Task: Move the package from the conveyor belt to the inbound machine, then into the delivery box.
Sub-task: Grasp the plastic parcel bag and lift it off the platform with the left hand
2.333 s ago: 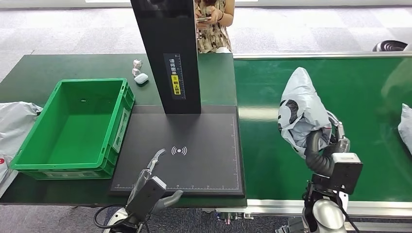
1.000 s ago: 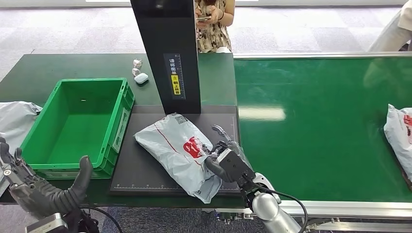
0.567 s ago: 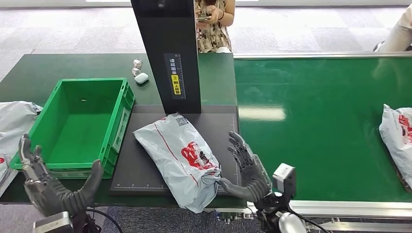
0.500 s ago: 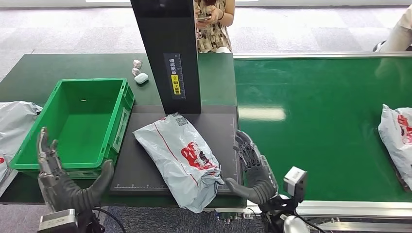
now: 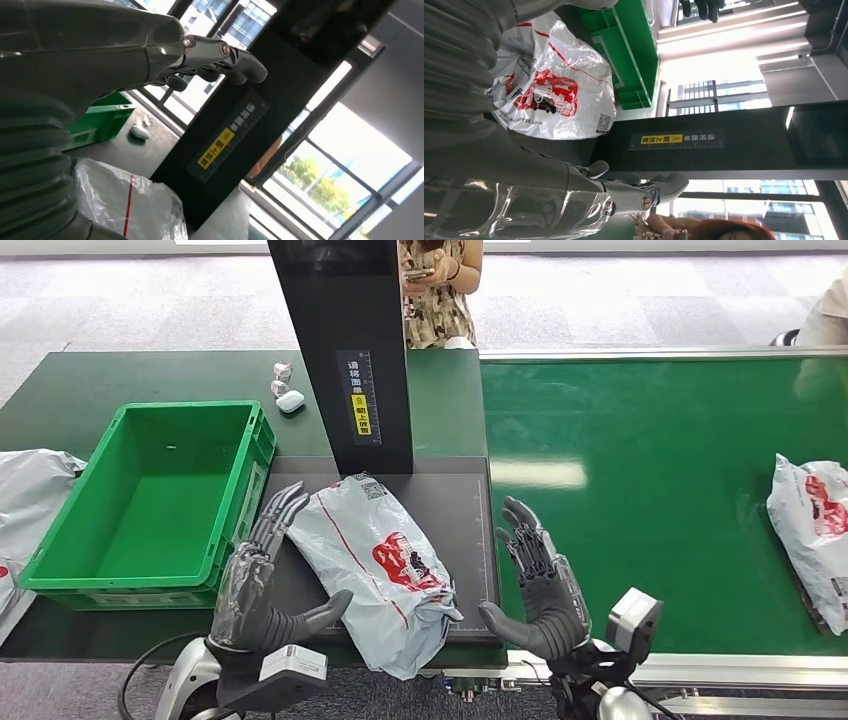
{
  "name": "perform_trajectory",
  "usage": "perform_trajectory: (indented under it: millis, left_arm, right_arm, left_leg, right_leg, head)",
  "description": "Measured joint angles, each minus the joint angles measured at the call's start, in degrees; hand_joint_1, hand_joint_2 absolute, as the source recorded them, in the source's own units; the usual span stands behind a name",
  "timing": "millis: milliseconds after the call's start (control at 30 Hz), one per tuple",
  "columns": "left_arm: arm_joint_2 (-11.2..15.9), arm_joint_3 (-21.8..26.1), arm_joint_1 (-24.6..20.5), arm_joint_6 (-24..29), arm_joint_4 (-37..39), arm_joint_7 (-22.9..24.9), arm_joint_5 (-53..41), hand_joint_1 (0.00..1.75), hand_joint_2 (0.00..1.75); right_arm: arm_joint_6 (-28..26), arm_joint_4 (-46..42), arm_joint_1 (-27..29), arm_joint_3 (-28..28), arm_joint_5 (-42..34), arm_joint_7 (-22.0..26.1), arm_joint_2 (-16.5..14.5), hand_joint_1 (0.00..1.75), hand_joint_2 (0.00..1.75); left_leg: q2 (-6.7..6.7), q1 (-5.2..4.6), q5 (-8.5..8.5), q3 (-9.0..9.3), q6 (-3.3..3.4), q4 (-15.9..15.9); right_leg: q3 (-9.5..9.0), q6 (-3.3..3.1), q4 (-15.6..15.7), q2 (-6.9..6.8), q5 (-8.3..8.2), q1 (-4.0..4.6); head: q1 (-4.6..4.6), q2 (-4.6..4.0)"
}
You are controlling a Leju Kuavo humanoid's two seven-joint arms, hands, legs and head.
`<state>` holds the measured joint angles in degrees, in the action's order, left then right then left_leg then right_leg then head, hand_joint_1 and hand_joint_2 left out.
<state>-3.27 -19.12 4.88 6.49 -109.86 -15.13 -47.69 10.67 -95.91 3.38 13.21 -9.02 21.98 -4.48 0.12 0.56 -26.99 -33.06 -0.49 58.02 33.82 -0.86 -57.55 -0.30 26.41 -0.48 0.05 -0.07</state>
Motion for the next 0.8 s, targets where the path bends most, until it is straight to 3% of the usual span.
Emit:
perform_trajectory:
  millis: [133, 400, 800]
  left_arm:
    - [1.93, -2.41, -3.22, -5.01, 3.62, 0.35, -0.58, 0.0, 1.75]
    - [5.71, -6.97, -12.02, -8.75, 15.06, -0.5, -0.39, 0.0, 1.75]
    - [6.48, -13.14, -23.63, -15.26, 28.78, -1.36, 2.5, 0.0, 1.75]
  right_arm:
    - [-0.22, -0.15, 0.06, -0.04, 0.21, -0.04, -0.02, 0.0, 1.75]
    - [-0.58, -2.19, 1.26, -1.38, 0.27, -0.1, -0.66, 0.0, 1.75]
    - [-0.48, -3.91, 2.76, -2.72, 0.49, -0.81, -1.1, 0.0, 1.75]
  left_leg:
    - [0.0, 0.0, 0.0, 0.01, 0.0, 0.0]
    - [-0.03, 0.01, 0.04, 0.0, -0.05, 0.0]
    - [-0.04, 0.0, 0.04, -0.02, -0.05, 0.02]
  right_leg:
    - [0.02, 0.0, 0.0, 0.0, 0.0, 0.0]
    - [0.02, -0.03, -0.02, -0.02, -0.02, 0.01]
    - [0.03, -0.04, -0.02, -0.02, -0.04, 0.0]
  head:
    - [0.0, 0.0]
    - [-0.01, 0.0]
    - [0.0, 0.0]
